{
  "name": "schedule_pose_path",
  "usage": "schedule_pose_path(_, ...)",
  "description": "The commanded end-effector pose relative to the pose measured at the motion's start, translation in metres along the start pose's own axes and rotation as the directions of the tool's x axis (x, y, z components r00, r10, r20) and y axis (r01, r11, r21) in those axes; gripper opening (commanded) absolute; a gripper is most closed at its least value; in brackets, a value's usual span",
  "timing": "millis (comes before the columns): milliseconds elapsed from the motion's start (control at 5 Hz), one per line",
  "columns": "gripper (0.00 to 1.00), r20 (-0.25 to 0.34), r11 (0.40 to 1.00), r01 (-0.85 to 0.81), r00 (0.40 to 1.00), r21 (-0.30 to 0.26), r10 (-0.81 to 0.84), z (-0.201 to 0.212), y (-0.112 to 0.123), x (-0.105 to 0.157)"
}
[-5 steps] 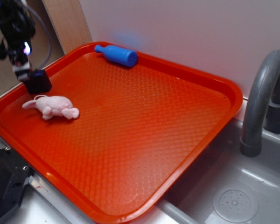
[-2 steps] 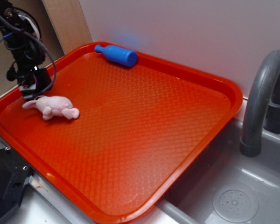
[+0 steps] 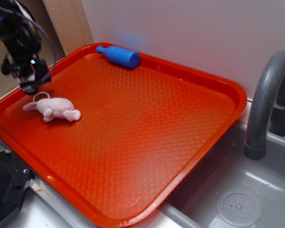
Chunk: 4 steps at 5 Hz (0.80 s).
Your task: Grab the black box.
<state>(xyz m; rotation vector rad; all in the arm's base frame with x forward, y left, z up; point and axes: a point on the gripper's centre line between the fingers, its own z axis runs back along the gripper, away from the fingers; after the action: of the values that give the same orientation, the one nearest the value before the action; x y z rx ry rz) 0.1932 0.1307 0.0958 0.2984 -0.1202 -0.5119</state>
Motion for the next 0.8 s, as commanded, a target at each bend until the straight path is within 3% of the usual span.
schedule_pose_path(0,0.0,-0.041,0.987,-0.113,0.992,0.11,0.118,0.129,-0.055,0.045)
schedule_pose_path(200,0.0,-0.117,0.986,-0.134,0.982,0.103,0.146,0.183,-0.064,0.075)
schedule_pose_path(400,0.0,-0.132,0.991,-0.134,0.982,0.011,0.134,0.194,-0.067,0.082)
schedule_pose_path(600,0.0,-0.175,0.992,-0.117,0.979,-0.041,0.108,0.187,-0.073,0.09)
